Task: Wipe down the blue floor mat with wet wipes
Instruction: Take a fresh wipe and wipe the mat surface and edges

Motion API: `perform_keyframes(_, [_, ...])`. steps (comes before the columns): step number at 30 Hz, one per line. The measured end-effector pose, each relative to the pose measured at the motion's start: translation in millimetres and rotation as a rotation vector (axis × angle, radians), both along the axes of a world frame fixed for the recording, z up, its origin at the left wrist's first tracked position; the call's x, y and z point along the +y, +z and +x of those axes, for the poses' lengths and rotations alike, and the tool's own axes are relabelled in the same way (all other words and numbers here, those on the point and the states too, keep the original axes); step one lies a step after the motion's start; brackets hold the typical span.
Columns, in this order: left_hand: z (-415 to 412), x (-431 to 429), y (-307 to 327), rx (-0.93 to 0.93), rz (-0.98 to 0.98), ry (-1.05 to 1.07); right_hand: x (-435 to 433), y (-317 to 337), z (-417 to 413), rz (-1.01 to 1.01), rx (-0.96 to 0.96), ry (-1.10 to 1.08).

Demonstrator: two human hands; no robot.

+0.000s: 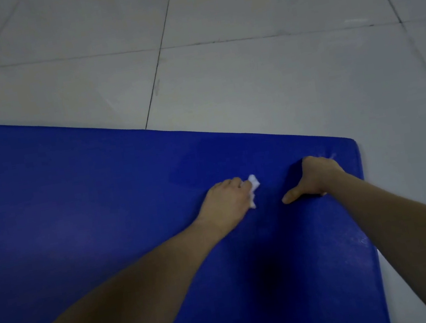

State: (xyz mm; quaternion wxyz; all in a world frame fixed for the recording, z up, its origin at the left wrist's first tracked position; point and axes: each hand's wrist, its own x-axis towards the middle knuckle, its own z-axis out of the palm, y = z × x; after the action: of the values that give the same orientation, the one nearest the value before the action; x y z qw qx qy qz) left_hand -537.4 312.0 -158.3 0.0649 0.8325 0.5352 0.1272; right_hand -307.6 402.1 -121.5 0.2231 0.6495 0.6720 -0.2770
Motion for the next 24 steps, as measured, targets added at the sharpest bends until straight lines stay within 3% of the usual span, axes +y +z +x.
perform_keyframes(3, [-54.9, 3.5, -3.2, 0.040, -0.015, 0.232, 0.3, -0.4, 1.0, 0.012, -0.005, 0.003])
perform_keyframes(6, [-101.7, -3.4, -3.7, 0.208, 0.003, 0.470, 1.8, -1.1, -0.3, 0.006, -0.013, 0.013])
perform_keyframes(11, [-98.8, -10.9, -15.4, 0.135, -0.028, 0.639, 3.4, -0.4, -1.7, 0.002, -0.014, 0.009])
perform_keyframes(20, [39.9, -25.2, -20.7, 0.099, -0.059, 0.348, 2.0, 3.2, -4.3, 0.008, -0.031, 0.018])
perform_keyframes(24, [83.8, -43.4, -17.5, -0.025, -0.031, 0.169, 0.0, 3.3, -5.4, 0.028, -0.042, 0.014])
